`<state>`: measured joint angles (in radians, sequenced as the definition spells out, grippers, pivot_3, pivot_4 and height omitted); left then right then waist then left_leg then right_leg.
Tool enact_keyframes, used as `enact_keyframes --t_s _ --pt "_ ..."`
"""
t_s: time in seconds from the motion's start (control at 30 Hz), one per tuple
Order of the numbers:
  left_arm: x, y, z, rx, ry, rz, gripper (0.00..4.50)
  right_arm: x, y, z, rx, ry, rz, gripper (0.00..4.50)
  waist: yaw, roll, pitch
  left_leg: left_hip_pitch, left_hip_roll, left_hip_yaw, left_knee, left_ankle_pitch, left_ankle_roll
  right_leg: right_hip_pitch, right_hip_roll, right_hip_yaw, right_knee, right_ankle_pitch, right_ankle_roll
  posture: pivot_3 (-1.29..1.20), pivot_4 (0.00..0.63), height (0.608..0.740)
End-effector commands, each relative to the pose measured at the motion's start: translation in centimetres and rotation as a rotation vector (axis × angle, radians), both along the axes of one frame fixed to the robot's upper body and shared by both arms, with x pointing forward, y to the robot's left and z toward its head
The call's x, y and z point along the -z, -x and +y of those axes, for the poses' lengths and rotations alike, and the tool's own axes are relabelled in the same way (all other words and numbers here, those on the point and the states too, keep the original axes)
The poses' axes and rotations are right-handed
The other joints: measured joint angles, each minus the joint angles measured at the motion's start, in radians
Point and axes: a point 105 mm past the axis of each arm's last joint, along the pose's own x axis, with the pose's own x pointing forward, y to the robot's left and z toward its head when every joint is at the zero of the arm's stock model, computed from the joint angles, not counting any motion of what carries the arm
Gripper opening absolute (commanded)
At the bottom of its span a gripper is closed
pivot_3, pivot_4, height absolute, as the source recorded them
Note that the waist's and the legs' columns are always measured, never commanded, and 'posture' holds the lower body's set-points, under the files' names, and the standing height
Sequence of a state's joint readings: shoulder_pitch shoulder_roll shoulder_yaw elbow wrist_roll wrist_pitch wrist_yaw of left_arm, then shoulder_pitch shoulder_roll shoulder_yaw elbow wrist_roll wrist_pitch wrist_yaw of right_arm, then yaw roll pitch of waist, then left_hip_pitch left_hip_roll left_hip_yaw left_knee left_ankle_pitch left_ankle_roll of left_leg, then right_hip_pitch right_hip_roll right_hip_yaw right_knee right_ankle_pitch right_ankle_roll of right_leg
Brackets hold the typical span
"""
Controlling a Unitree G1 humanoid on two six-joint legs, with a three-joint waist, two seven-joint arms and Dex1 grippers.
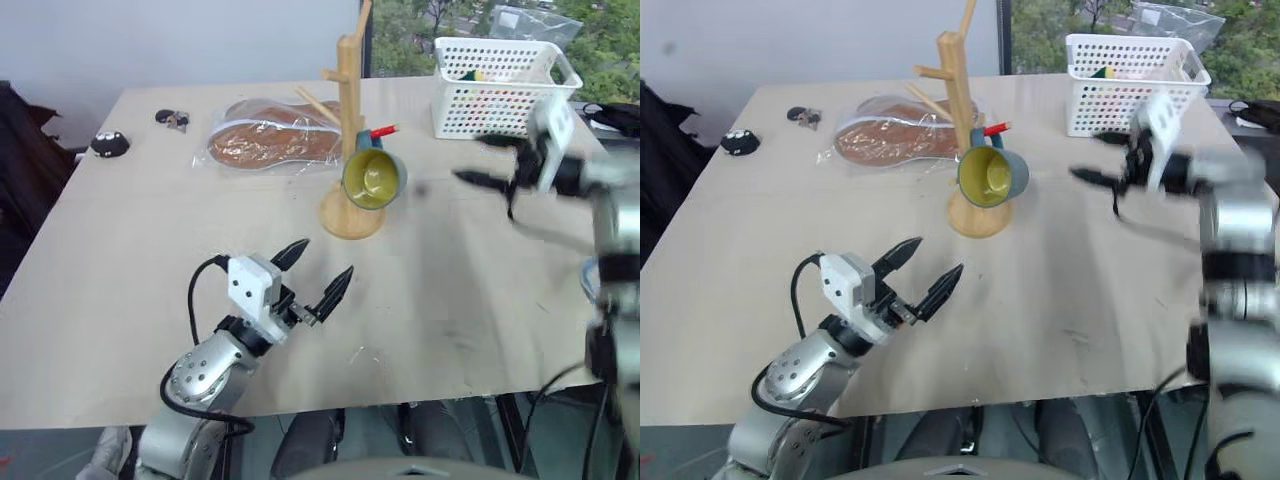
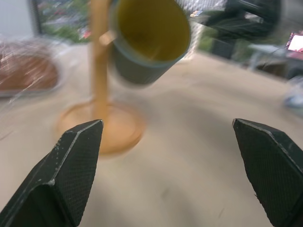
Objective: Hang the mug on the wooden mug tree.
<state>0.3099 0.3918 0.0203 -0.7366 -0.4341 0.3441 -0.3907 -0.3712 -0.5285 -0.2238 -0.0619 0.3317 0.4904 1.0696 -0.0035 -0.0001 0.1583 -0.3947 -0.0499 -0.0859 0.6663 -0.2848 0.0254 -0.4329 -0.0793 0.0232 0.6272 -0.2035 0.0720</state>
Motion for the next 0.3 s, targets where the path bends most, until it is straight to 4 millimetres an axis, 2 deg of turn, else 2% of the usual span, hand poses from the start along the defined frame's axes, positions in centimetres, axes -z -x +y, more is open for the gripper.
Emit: enact_keyframes --t_s 0.03,0.07,0.13,0.2,0.23,0.3 --pt "-0.5 1.1 0.4 0.038 -0.015 0.015 4.50 -0.8 3.3 0.2 0.060 -0.066 -0.011 4.08 -0.007 0.003 0.001 0.000 0.000 0.002 0.001 0.000 0.000 -0.001 0.001 0.001 0.000 0.000 0.000 0.00 0.150 0.740" --pt "-0.2 1.1 0.6 0.041 -0.034 0.023 4.50 0.4 4.0 0.2 0.081 -0.074 0.014 4.30 -0.009 0.003 0.001 0.000 0.000 0.005 0.002 0.000 0.000 -0.002 0.003 0.003 0.002 0.001 0.001 0.00 0.150 0.740" --pt "0.2 1.0 0.8 0.043 -0.058 0.038 4.50 1.8 5.1 0.4 0.098 -0.080 0.024 4.30 -0.012 0.000 0.002 0.006 0.000 0.007 0.003 -0.002 0.005 0.004 0.004 0.005 0.000 0.002 0.000 0.00 0.150 0.740" --pt "0.9 1.1 0.8 0.065 -0.078 0.067 4.50 4.5 5.9 -0.1 0.156 -0.040 0.036 4.30 -0.009 -0.006 -0.001 0.021 0.001 0.007 0.003 -0.003 0.006 0.021 0.006 0.003 -0.003 0.000 -0.003 0.00 0.150 0.740" --pt "1.2 1.0 0.8 0.066 -0.090 0.074 4.50 5.4 6.1 -0.4 0.186 -0.033 0.034 4.30 -0.008 -0.008 -0.001 0.028 0.003 0.006 0.002 -0.004 0.006 0.028 0.007 0.002 -0.004 -0.004 0.002 0.00 0.150 0.740" --pt "1.7 1.0 0.9 0.072 -0.117 0.077 4.50 6.1 6.2 -0.5 0.203 -0.039 0.028 4.30 -0.009 -0.007 -0.001 0.034 0.003 0.006 0.003 -0.004 0.006 0.033 0.006 0.002 -0.005 -0.006 0.003 0.00 0.150 0.740"
